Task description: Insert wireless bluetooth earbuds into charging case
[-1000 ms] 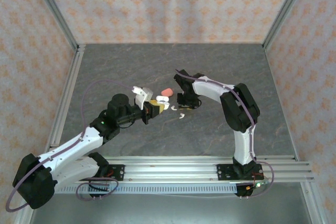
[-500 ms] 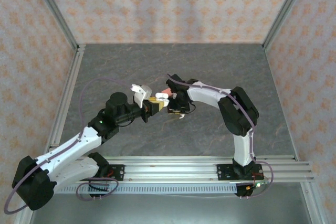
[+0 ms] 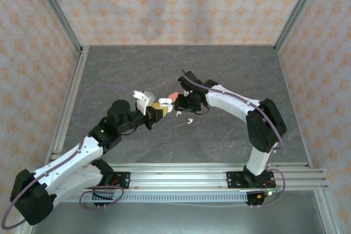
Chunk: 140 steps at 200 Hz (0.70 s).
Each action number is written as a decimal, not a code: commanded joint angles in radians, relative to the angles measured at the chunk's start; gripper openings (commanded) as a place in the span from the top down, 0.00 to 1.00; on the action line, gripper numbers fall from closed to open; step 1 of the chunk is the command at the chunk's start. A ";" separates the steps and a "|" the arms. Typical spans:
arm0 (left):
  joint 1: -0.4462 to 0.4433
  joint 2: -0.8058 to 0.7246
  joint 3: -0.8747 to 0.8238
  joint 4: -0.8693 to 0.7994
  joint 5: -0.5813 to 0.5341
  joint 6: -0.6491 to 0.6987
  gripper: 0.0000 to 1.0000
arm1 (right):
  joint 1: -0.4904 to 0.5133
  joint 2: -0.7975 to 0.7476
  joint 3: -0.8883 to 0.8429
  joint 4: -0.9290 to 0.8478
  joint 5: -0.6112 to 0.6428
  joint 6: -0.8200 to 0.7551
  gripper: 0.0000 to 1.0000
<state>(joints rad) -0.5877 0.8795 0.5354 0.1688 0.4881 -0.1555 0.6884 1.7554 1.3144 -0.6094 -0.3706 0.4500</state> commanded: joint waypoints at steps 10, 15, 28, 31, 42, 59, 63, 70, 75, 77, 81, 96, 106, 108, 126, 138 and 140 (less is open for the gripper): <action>-0.004 -0.008 -0.015 0.033 -0.027 0.007 1.00 | -0.036 -0.012 -0.016 -0.014 0.015 -0.013 0.55; -0.004 -0.005 -0.017 0.038 -0.029 0.008 1.00 | -0.039 -0.007 -0.015 -0.015 0.010 -0.022 0.53; -0.005 0.009 -0.013 0.042 -0.029 0.004 1.00 | -0.046 0.012 -0.007 -0.018 -0.016 -0.052 0.51; -0.005 0.012 -0.010 0.041 -0.027 0.005 1.00 | -0.047 0.018 -0.004 -0.018 -0.022 -0.060 0.50; -0.004 0.025 0.002 0.028 -0.018 0.004 1.00 | -0.049 0.038 0.011 -0.021 -0.042 -0.087 0.50; -0.004 0.041 0.019 0.003 -0.014 0.007 1.00 | -0.048 0.068 0.037 -0.027 -0.063 -0.124 0.49; -0.004 0.042 0.020 0.003 -0.014 0.007 1.00 | -0.048 0.076 0.044 -0.030 -0.067 -0.131 0.49; -0.004 0.045 0.018 0.007 -0.016 0.003 1.00 | -0.049 0.091 0.058 -0.039 -0.075 -0.142 0.49; -0.004 0.046 0.016 0.017 -0.019 -0.003 1.00 | -0.049 0.102 0.069 -0.044 -0.081 -0.147 0.49; -0.004 0.046 0.014 0.020 -0.020 -0.006 1.00 | -0.049 0.108 0.073 -0.046 -0.082 -0.150 0.49; -0.005 0.047 0.010 0.028 -0.022 -0.011 1.00 | -0.049 0.115 0.081 -0.056 -0.085 -0.151 0.49; -0.005 0.050 0.003 0.050 -0.027 -0.030 1.00 | -0.049 0.149 0.112 -0.090 -0.083 -0.149 0.49; -0.005 0.051 0.004 0.052 -0.028 -0.036 1.00 | -0.048 0.162 0.125 -0.106 -0.073 -0.128 0.49; -0.005 0.052 0.003 0.051 -0.028 -0.036 1.00 | -0.049 0.164 0.126 -0.107 -0.071 -0.124 0.49; -0.004 0.050 0.003 0.042 -0.029 -0.035 1.00 | -0.048 0.168 0.104 -0.075 -0.073 -0.057 0.50; -0.004 0.046 0.004 0.037 -0.029 -0.032 1.00 | -0.048 0.167 0.075 -0.033 -0.081 -0.011 0.51; -0.004 0.046 0.005 0.036 -0.029 -0.031 1.00 | -0.048 0.167 0.070 -0.025 -0.081 0.000 0.51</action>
<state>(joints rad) -0.5877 0.9306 0.5289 0.1753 0.4801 -0.1822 0.6384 1.9160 1.4067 -0.6601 -0.4454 0.3599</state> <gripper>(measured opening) 0.140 0.495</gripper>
